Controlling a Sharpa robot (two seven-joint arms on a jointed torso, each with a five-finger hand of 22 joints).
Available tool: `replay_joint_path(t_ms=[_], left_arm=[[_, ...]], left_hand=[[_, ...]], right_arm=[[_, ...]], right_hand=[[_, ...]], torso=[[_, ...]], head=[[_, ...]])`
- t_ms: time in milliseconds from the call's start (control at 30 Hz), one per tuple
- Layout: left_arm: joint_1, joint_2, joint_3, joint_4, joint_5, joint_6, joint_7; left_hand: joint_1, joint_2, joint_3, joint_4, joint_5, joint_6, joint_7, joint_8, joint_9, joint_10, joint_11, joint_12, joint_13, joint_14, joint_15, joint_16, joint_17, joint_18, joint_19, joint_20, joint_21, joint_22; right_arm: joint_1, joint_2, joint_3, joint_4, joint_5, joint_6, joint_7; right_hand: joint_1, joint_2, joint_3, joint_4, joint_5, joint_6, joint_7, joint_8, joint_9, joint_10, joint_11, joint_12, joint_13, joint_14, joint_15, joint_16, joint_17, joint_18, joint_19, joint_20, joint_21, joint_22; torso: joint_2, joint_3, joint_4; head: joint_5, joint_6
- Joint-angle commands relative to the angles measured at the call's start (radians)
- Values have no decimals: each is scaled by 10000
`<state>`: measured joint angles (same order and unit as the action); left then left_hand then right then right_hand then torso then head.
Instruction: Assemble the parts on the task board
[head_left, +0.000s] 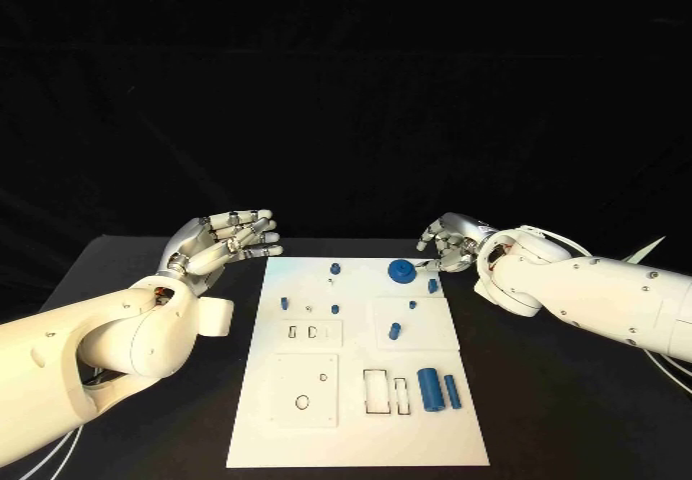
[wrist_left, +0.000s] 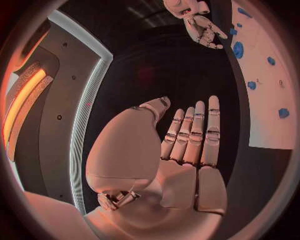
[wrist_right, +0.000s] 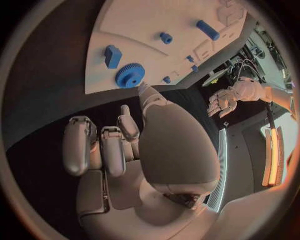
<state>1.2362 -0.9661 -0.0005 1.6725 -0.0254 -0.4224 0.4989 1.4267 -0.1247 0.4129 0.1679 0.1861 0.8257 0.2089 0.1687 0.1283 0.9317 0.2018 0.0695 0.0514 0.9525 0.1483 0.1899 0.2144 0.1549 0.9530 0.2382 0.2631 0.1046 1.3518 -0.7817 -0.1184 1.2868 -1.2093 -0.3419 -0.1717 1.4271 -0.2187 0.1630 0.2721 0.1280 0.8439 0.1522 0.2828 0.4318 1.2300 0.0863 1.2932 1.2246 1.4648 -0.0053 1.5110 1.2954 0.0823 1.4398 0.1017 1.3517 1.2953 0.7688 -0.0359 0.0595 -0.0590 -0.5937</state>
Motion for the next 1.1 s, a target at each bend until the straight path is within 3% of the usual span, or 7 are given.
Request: replay_joint_path(t_ms=[33, 467, 600, 1100], left_arm=[[14, 24, 8, -16, -5, 33, 11], [12, 79, 7, -67, -5, 64, 5], [11, 89, 7, -81, -5, 68, 4], [11, 119, 7, -106, -6, 86, -8]], left_hand=[[-77, -141, 240, -158, 167, 68, 263, 136, 119, 163, -82, -42, 134, -20, -9, 120, 168, 248, 262, -29, 188, 182], [-77, -141, 240, -158, 167, 68, 263, 136, 119, 163, -82, -42, 134, -20, -9, 120, 168, 248, 262, -29, 188, 182], [-85, -140, 242, -161, 165, 72, 263, 137, 119, 169, -85, -41, 134, -23, -11, 118, 185, 248, 259, -31, 200, 187], [-85, -140, 242, -161, 165, 72, 263, 137, 119, 169, -85, -41, 134, -23, -11, 118, 185, 248, 259, -31, 200, 187]], right_arm=[[-63, 163, 0, -170, 172, 245, -101], [-296, 856, -9, -848, 156, 170, -173], [-337, 1006, -13, -1021, 70, 100, -186], [-382, 1208, -18, -1188, -43, 129, -259]], right_hand=[[320, -43, -190, 150, 168, -856, 136, 261, 127, 1114, -66, 371, 361, 831, 68, 196, 1614, -339, 445, -7, 334, 915], [360, 80, -126, 133, 165, -817, 138, 386, 116, 1381, -57, 763, 849, 918, 89, 366, 2053, -459, 661, 18, 828, 1413], [380, 101, -97, 124, 166, -808, 139, 403, 110, 1415, -57, 811, 910, 934, 91, 395, 2134, -484, 704, 22, 926, 1511], [572, 292, 263, 27, 163, -616, 123, 493, 56, 1570, -69, 1021, 1192, 960, 94, 451, 2281, -527, 768, 34, 1116, 1711]], torso=[[3, -14, 17], [0, -16, 36], [0, -21, 15], [5, -14, -1]], head=[[15, -36], [54, -100], [79, -103], [102, -138]])
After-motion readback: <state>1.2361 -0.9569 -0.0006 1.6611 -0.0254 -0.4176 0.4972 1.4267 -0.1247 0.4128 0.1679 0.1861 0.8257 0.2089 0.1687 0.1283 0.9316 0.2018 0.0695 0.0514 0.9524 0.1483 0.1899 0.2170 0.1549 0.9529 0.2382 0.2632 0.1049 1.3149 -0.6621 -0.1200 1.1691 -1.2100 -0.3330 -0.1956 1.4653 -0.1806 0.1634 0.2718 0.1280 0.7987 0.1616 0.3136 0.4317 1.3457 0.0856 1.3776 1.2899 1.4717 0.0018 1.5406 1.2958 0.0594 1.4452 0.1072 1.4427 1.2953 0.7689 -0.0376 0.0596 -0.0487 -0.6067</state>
